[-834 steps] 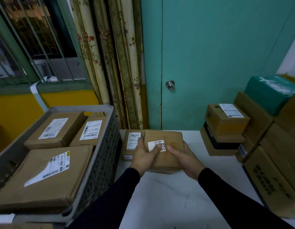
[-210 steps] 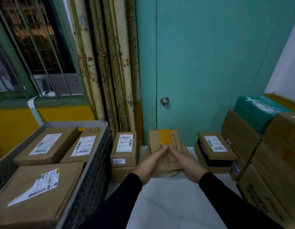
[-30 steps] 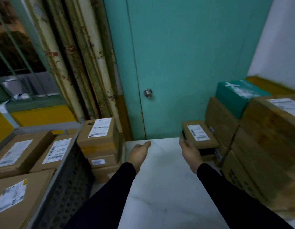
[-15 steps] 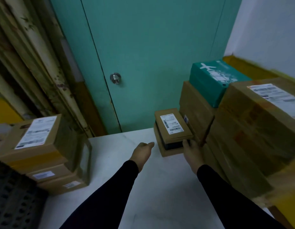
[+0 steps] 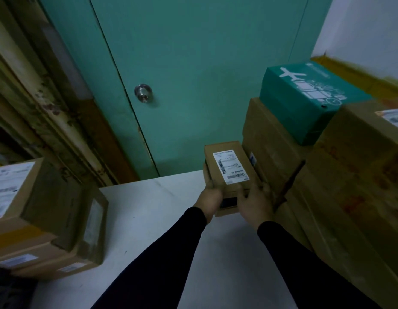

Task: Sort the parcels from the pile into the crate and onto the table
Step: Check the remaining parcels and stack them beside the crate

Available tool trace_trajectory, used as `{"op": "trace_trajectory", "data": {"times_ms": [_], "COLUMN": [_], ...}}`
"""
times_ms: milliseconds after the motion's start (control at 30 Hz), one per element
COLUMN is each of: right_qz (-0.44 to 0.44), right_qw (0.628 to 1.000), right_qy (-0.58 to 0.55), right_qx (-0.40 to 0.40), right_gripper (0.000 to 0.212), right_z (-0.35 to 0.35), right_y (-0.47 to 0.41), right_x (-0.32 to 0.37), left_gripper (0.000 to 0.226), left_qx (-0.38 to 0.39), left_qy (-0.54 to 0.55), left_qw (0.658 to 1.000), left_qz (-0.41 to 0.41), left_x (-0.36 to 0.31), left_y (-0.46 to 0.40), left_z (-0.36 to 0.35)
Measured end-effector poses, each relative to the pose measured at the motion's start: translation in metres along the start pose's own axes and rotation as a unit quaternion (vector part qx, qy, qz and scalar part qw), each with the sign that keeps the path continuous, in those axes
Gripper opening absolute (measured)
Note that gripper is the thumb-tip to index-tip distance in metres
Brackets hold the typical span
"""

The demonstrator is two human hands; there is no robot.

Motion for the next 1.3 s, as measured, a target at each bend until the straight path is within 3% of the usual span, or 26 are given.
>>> {"op": "trace_trajectory", "data": {"times_ms": [133, 233, 333, 400, 467, 567, 667, 733, 800, 867, 1000, 1167, 1300], "right_qz": [-0.063, -0.076, -0.044, -0.014, 0.023, 0.079, 0.123, 0.134, 0.132, 0.125, 0.123, 0.131, 0.138], "right_qw": [0.998, 0.994, 0.977, 0.946, 0.911, 0.87, 0.821, 0.789, 0.788, 0.796, 0.805, 0.787, 0.797], "right_qy": [-0.019, -0.076, -0.206, -0.32, -0.401, -0.46, -0.515, -0.533, -0.509, -0.485, -0.46, -0.474, -0.475], "right_qx": [-0.017, 0.004, 0.023, 0.046, 0.088, 0.161, 0.216, 0.276, 0.32, 0.34, 0.355, 0.372, 0.346], "right_gripper": [0.057, 0.051, 0.031, 0.022, 0.034, 0.053, 0.039, 0.047, 0.071, 0.079, 0.065, 0.053, 0.042], "right_z": [0.004, -0.006, -0.007, -0.005, -0.004, -0.004, -0.008, -0.021, -0.035, -0.047, -0.071, -0.095, -0.103], "right_y": [-0.003, -0.001, 0.011, 0.021, 0.029, 0.051, 0.083, 0.11, 0.132, 0.15, 0.188, 0.224, 0.239], "right_x": [-0.008, -0.011, -0.001, 0.012, 0.026, 0.058, 0.091, 0.112, 0.122, 0.129, 0.146, 0.163, 0.168], "left_gripper": [0.028, 0.039, 0.051, 0.056, 0.056, 0.051, 0.036, 0.026, 0.018, 0.025, 0.051, 0.05, 0.042], "left_qx": [-0.057, -0.078, -0.043, -0.029, -0.022, -0.013, -0.004, -0.009, -0.003, 0.01, -0.023, -0.05, -0.077], "left_qy": [0.032, 0.041, 0.094, 0.11, 0.124, 0.14, 0.144, 0.147, 0.162, 0.159, 0.14, 0.142, 0.1], "left_qw": [0.998, 0.996, 0.995, 0.993, 0.991, 0.988, 0.987, 0.985, 0.982, 0.982, 0.982, 0.978, 0.981], "left_qz": [-0.005, -0.002, -0.01, -0.024, -0.039, -0.058, -0.074, -0.087, -0.097, -0.102, -0.123, -0.147, -0.148], "left_x": [0.009, 0.017, 0.017, 0.011, 0.005, -0.005, -0.008, -0.005, 0.003, 0.013, 0.036, 0.057, 0.07], "left_y": [-0.005, -0.001, 0.009, 0.023, 0.035, 0.065, 0.099, 0.128, 0.156, 0.18, 0.221, 0.254, 0.275], "left_z": [0.016, 0.03, 0.037, 0.047, 0.058, 0.076, 0.092, 0.107, 0.119, 0.129, 0.153, 0.174, 0.18]}}
Point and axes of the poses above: each hand's wrist, its own y-axis away from the middle knuckle, its own z-axis out of the back of the hand, x = y × z, the point moved 9 cm from there along -y, towards the middle knuckle, and after that the axes turned 14 degrees about x, right-handed, at the moved point
